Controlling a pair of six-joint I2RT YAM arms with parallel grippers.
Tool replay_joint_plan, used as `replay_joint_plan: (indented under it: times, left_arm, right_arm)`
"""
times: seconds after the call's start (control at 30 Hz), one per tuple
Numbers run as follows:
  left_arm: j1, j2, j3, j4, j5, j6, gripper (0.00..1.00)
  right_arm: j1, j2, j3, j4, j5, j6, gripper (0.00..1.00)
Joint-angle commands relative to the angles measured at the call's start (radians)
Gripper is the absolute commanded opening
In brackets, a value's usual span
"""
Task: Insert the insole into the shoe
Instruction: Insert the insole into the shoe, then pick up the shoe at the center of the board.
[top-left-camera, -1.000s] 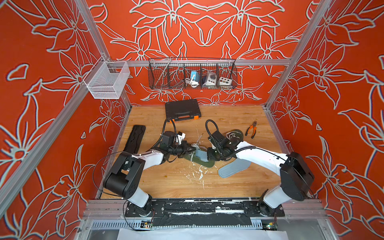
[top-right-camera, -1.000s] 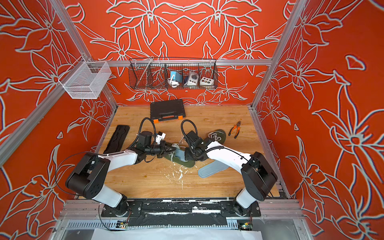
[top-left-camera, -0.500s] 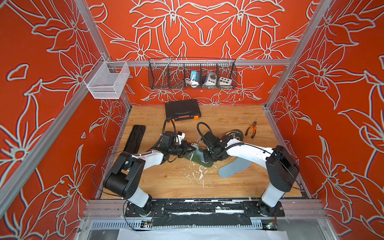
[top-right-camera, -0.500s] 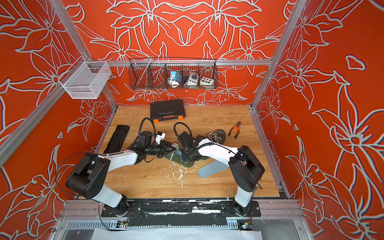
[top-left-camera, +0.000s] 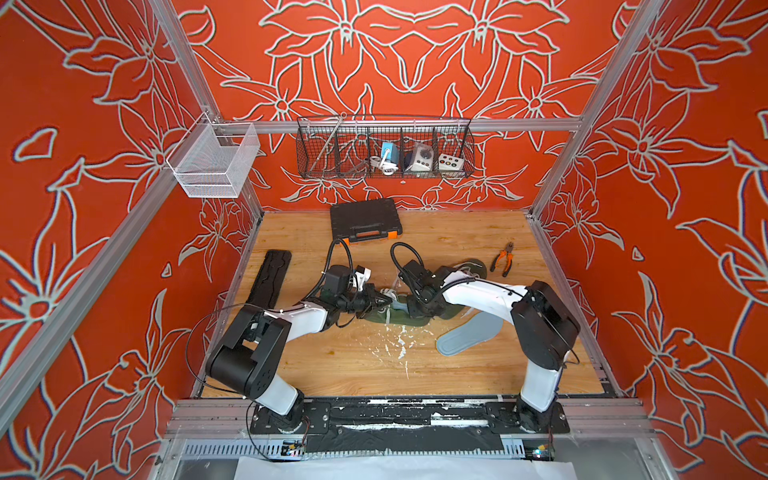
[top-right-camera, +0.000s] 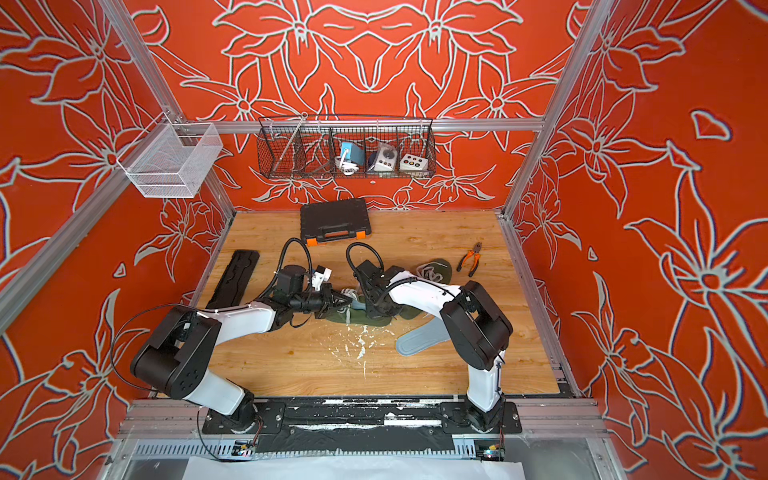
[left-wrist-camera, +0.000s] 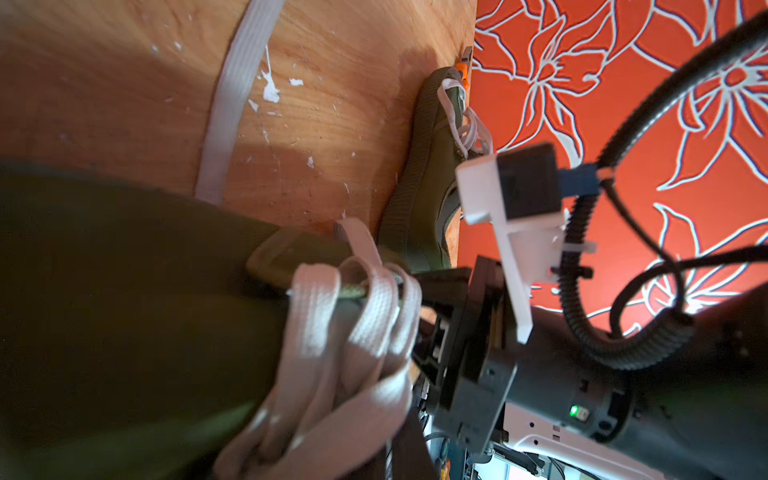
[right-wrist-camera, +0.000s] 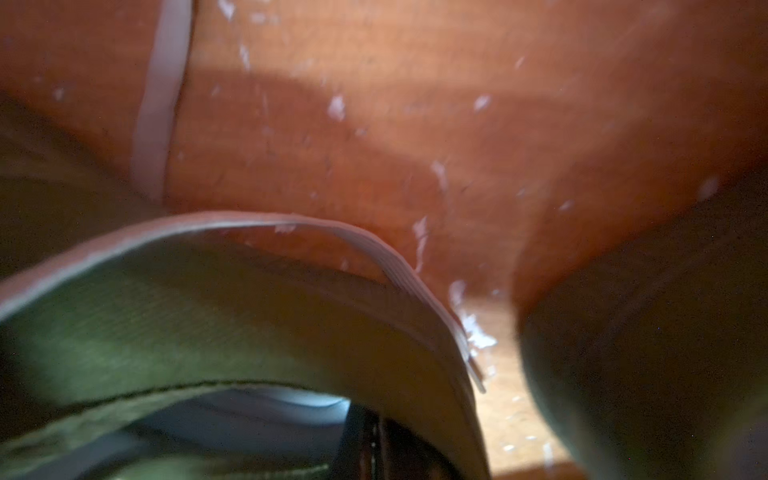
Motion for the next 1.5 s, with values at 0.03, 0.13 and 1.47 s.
replay_joint_plan:
  times: [0.03,0.13,1.47]
  left_arm:
    - [-0.018,-0.013,0.018,0.002,0.056,0.033,0.0]
    - [-0.018,0.005,0.02,0.009,0.053,0.037,0.0]
    - [-0.021,-0.172,0.497,-0.868,-0.298,1.008,0.0]
  right_arm:
    - [0.01,-0.032,0.031,-0.049,0.068,-0.048,0.12]
    - [0.025,-0.076,0.041,-0.096,0.053,-0.055,0.28]
    - [-0.122,-0.413,-0.048,-0.131,0.026,-0.133,0.46]
